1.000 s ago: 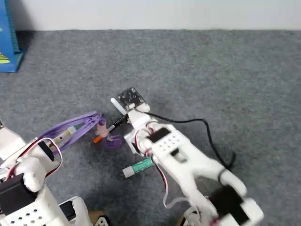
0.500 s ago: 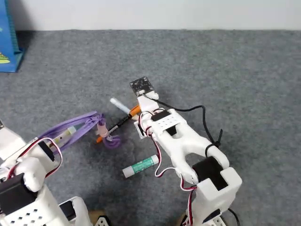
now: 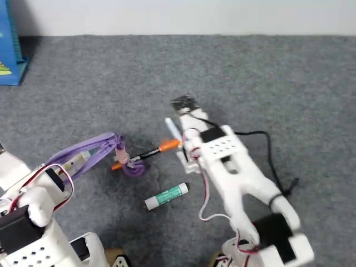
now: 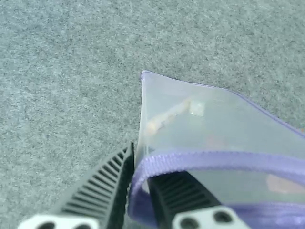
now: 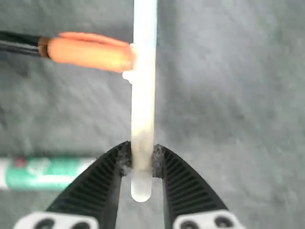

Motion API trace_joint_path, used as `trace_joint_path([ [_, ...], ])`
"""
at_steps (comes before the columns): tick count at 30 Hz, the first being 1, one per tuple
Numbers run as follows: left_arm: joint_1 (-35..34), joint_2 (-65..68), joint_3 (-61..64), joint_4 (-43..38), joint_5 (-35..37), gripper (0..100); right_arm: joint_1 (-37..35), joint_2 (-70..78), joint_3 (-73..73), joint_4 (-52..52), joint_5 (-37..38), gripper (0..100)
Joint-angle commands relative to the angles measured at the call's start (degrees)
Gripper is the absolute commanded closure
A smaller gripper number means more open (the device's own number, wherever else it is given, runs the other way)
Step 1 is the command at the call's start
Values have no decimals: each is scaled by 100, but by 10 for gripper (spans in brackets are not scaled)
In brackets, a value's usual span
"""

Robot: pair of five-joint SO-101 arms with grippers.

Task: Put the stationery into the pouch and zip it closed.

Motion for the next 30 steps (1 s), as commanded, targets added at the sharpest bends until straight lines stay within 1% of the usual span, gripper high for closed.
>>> trace_joint_path([
  [1, -26, 62, -31, 26, -62, 989, 382, -787, 220, 549, 527, 991],
  [5, -26, 62, -40, 88, -62, 989, 743, -1385, 633, 822, 712, 991],
  [8, -26, 62, -40, 88, -62, 989, 831, -1701, 809, 787, 800, 981],
  [10, -18, 62, -40, 88, -62, 989, 831, -1798, 862, 804, 774, 922],
  [14, -18, 62, -40, 88, -62, 989, 831, -1807, 862, 760, 492, 748],
  [16, -18, 62, -40, 88, -62, 989, 822, -1807, 853, 532, 492, 712],
  [19, -18, 62, -40, 88, -62, 989, 787, -1789, 862, -13, 501, 738],
  [22, -18, 62, -31, 88, -53, 989, 576, -1560, 853, -462, 510, 771],
  [26, -18, 62, -4, 88, -53, 989, 180, -884, 747, -1138, 484, 783],
  [30, -18, 62, 4, 88, -62, 989, 57, -66, 334, -1622, 484, 783],
])
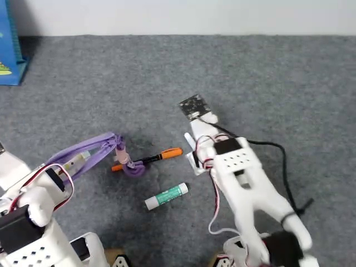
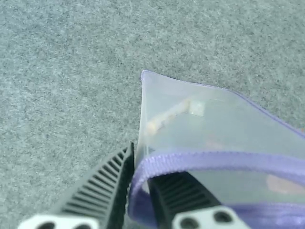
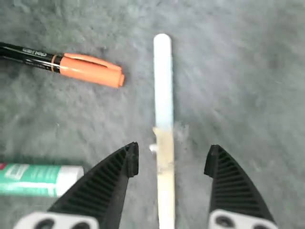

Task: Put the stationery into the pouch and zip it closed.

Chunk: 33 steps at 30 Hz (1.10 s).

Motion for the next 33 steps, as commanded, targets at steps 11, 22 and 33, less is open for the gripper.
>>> trace_joint_path([
  [11, -18, 62, -4, 70, -62, 989, -48, 2747, -2453, -356, -79, 810],
  [22, -18, 62, -4, 62, -62, 989, -66, 2571, -2611, 453, -62, 990],
  [33, -18, 62, -4, 62, -62, 989, -92, -426, -2611, 2413, -360, 991],
])
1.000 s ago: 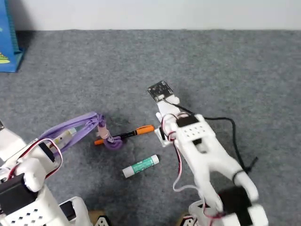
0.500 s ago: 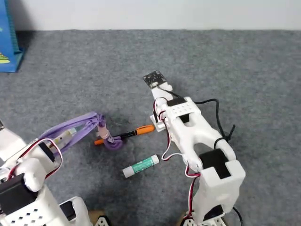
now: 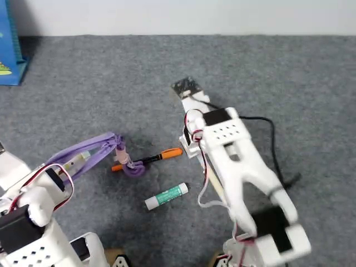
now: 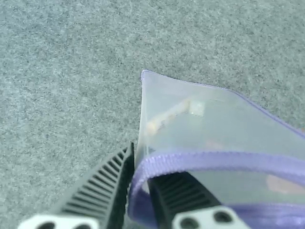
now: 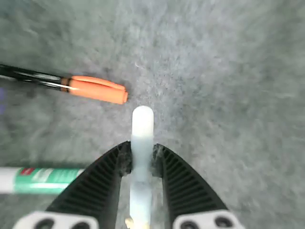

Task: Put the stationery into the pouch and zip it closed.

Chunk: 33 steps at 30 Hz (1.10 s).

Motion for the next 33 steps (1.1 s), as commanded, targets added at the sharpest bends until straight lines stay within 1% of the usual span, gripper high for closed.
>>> trace_joint_path([
  [1, -18, 62, -13, 62, -62, 989, -40, -1332, -202, 400, -79, 991],
  [4, -18, 62, -13, 62, -62, 989, -66, -2158, -202, 576, -70, 991],
  [8, -9, 62, -13, 88, -62, 989, -374, -3037, -202, 875, -97, 991],
  [12, -9, 62, -13, 88, -62, 989, -910, -3899, -202, 1226, -123, 991],
  [15, -9, 62, -4, 88, -62, 989, -1358, -4585, -202, 1209, -123, 991],
  [18, -9, 62, -13, 88, -62, 989, -1895, -5182, -193, 980, -149, 991],
  [22, -9, 62, -40, 88, -62, 989, -2396, -5754, 0, 163, -598, 991],
  [27, 35, 62, -48, 97, -62, 989, -2809, -6316, 800, -1429, -624, 991],
  [31, 668, 53, -48, 97, -26, 989, -3204, -6791, 1556, -2949, -615, 991],
  [33, 818, 53, -57, 97, 149, 989, -3424, -7143, 1952, -3829, -598, 991],
])
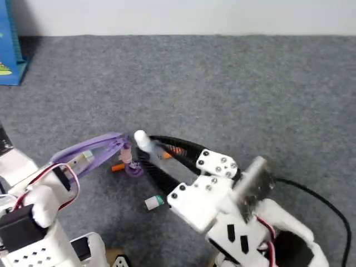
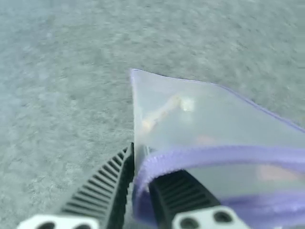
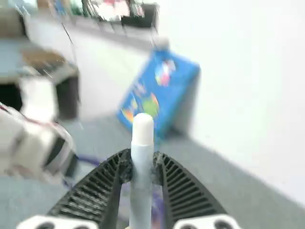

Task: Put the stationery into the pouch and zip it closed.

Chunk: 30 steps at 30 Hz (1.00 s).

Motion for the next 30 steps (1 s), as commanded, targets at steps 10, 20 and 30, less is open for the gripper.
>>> trace_joint_path([
  [10, 299, 97, -470, 97, 334, 989, -488, -1235, 2295, -4549, -26, 991],
  [20, 299, 62, -110, 88, 343, 989, -1262, -400, 3736, -7284, 1222, 991],
  [30, 299, 62, -84, 88, 343, 989, -1226, 2176, 3086, -8945, 1266, 991],
])
